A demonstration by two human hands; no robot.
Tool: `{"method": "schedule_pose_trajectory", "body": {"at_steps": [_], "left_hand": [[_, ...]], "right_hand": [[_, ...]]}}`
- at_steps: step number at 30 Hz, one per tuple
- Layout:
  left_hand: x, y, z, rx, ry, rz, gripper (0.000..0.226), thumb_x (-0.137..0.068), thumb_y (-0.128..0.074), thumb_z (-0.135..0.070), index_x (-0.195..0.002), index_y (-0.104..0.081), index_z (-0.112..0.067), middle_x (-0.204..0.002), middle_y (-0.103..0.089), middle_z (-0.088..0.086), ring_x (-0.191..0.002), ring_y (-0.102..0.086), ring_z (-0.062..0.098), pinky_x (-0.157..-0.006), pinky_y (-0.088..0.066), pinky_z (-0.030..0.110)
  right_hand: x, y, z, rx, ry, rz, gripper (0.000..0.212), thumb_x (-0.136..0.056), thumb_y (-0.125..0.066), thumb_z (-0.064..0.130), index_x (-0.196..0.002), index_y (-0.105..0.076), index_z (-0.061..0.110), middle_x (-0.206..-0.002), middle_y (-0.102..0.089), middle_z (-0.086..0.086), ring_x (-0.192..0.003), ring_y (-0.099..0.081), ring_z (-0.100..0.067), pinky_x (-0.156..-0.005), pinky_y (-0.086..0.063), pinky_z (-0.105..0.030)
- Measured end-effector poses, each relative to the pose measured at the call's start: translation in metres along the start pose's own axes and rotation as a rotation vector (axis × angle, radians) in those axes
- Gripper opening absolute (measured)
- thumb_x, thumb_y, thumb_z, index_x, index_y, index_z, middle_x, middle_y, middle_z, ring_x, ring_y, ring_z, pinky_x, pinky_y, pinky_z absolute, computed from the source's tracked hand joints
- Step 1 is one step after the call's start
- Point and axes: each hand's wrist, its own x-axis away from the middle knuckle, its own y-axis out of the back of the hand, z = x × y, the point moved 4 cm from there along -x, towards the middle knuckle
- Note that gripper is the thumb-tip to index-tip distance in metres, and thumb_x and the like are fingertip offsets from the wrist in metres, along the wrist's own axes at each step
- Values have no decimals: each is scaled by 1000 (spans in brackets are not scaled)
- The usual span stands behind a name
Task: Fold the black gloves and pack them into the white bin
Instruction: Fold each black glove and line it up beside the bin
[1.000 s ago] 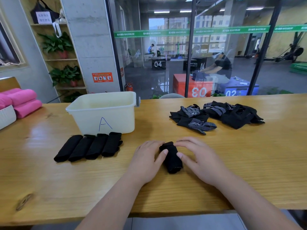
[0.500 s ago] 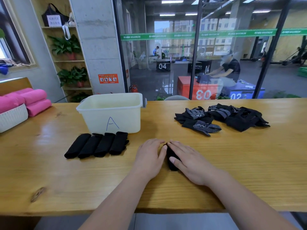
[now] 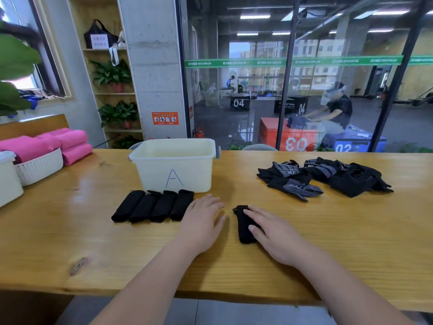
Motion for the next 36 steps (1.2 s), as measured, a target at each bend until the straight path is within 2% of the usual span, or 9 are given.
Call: {"method": "schedule_pose_trajectory", "body": {"at_steps": [2,5,8,10,16,24,30,34,36], "left_hand": [[4,6,19,-58,-5,-34,43,-110,-44,-48,-149,-56,-34,-163,-43,-16,-158,-23,8,-133,-9,36],[11,14,50,-155,47,-91,44,-109,-42,-49,-143,-63,-32,-159,-50,-14,-157,-29,10,-133,-10,38],[20,15,70,-192,157,-138,58,-104,-28,-53,-142,-65,-30,-158,-52,-11,-155,-34,13,-133,-11,41],[23,15,73,-187,237,-132,64,-103,-22,-54,-148,-60,-29,-163,-47,-9,-157,-29,14,-133,-8,43],[23,17,73,-168,360,-50,57,-110,-25,-50,-164,-33,-33,-175,-22,-9,-163,-10,16,-133,-1,48],[23,12,77,-153,358,-61,57,-110,-27,-50,-164,-31,-33,-173,-26,-8,-161,-14,18,-132,-4,47],[23,12,76,-167,338,-87,83,-92,-2,-58,-163,-36,-32,-171,-32,-6,-160,-18,19,-132,-4,45],[22,11,77,-168,334,-90,70,-101,-17,-55,-162,-39,-29,-170,-35,-4,-160,-19,20,-133,-5,45],[23,13,76,-180,327,-102,73,-99,-14,-56,-160,-42,-28,-168,-38,-3,-160,-21,21,-133,-4,45]], "right_hand": [[-10,-7,9,2,19,23,57,-112,-34,49,-166,-23,36,-173,-17,16,-159,-18,-10,-129,-18,-34],[-27,-18,24,20,32,49,59,-111,-30,53,-167,-16,39,-174,-13,13,-160,-16,-14,-129,-19,-38],[-44,-25,39,34,35,48,60,-111,-28,54,-167,-14,39,-175,-11,12,-160,-15,-16,-129,-19,-40],[-56,-29,50,41,42,48,60,-111,-28,54,-167,-14,38,-175,-12,11,-160,-15,-16,-129,-19,-40],[-87,-40,72,44,55,63,61,-111,-29,53,-168,-12,35,-175,-12,5,-161,-14,-19,-130,-18,-41],[-124,-61,85,94,53,28,60,-111,-25,51,-167,-14,31,-172,-19,4,-159,-15,-20,-128,-19,-46],[-132,-73,86,107,20,-2,60,-110,-21,53,-166,-13,33,-172,-18,6,-160,-12,-21,-128,-18,-47],[-129,-70,85,68,18,15,60,-111,-22,53,-167,-9,36,-175,-12,7,-161,-9,-25,-129,-15,-47],[-127,-65,84,-1,20,-4,59,-112,-23,52,-167,-8,37,-176,-9,7,-162,-7,-25,-129,-14,-46]]}}
